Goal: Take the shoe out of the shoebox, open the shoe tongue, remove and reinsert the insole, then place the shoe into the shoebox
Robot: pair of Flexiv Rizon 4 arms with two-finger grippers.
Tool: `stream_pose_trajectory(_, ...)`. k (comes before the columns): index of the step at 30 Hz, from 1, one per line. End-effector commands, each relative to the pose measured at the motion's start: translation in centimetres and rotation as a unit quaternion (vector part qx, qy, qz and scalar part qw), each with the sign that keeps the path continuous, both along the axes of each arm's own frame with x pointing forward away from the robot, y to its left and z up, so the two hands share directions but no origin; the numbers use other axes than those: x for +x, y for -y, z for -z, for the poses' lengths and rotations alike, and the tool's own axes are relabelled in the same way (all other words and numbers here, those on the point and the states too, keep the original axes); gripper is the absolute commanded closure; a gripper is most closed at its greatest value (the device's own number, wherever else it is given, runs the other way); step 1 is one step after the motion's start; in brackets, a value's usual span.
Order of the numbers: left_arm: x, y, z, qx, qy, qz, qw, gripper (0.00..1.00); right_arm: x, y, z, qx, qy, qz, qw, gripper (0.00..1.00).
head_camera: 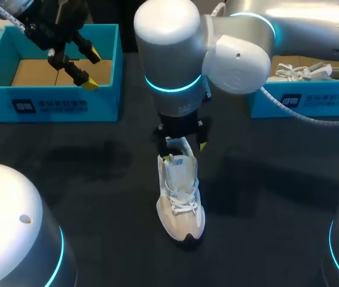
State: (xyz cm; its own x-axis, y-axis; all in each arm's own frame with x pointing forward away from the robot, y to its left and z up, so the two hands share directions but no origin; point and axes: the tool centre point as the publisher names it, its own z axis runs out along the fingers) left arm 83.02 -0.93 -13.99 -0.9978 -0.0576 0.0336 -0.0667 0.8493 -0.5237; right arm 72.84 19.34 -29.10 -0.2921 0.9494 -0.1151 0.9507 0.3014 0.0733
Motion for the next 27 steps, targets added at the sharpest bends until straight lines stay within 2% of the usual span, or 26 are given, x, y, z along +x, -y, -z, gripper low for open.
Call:
stream_pose_trajectory(1, 0.0, 0.0, 0.0, 0.001, 0.000, 0.000, 1.000, 0.00, 0.0, 0.0, 0.2, 0.001, 0.001, 0.000, 1.000, 0.00)
stream_pose_trajectory(4, 0.0, 0.0, 0.0, 0.001, 0.000, 0.000, 1.000, 0.00, 0.0, 0.0, 0.2, 0.001, 0.001, 0.000, 1.000, 0.00)
stream_pose_trajectory(7, 0.0, 0.0, 0.0, 0.001, 0.000, 0.000, 1.000, 0.00, 1.4, 0.4, 0.2, -0.012, -0.026, -0.104, 0.994, 0.00)
stream_pose_trajectory(9, 0.0, 0.0, 0.0, 0.001, 0.000, 0.000, 1.000, 0.00, 1.8, 0.7, -0.2, -0.025, -0.030, -0.166, 0.985, 0.00)
stream_pose_trajectory(11, 0.0, 0.0, 0.0, 0.001, 0.000, 0.000, 1.000, 0.00, 1.9, 0.9, -0.7, -0.019, -0.024, -0.240, 0.970, 0.00)
stream_pose_trajectory(12, 0.0, 0.0, 0.0, 0.001, 0.000, 0.000, 1.000, 0.00, 2.0, 0.9, -1.0, -0.025, -0.028, -0.255, 0.966, 0.00)
stream_pose_trajectory(17, 0.0, 0.0, 0.0, 0.001, 0.000, 0.000, 1.000, 0.00, 2.6, 0.5, -2.1, -0.040, -0.030, -0.387, 0.921, 0.00)
stream_pose_trajectory(20, 0.0, 0.0, 0.0, 0.001, 0.000, 0.000, 1.000, 0.00, 3.5, 0.1, -2.1, -0.061, -0.037, -0.443, 0.894, 0.00)
stream_pose_trajectory(24, 0.0, 0.0, 0.0, 0.001, 0.000, 0.000, 1.000, 0.00, 4.8, -0.7, -2.2, -0.073, -0.013, -0.517, 0.853, 0.00)
stream_pose_trajectory(27, 0.0, 0.0, 0.0, 0.001, 0.000, 0.000, 1.000, 0.00, 5.6, -1.0, -2.5, -0.069, 0.016, -0.551, 0.832, 0.00)
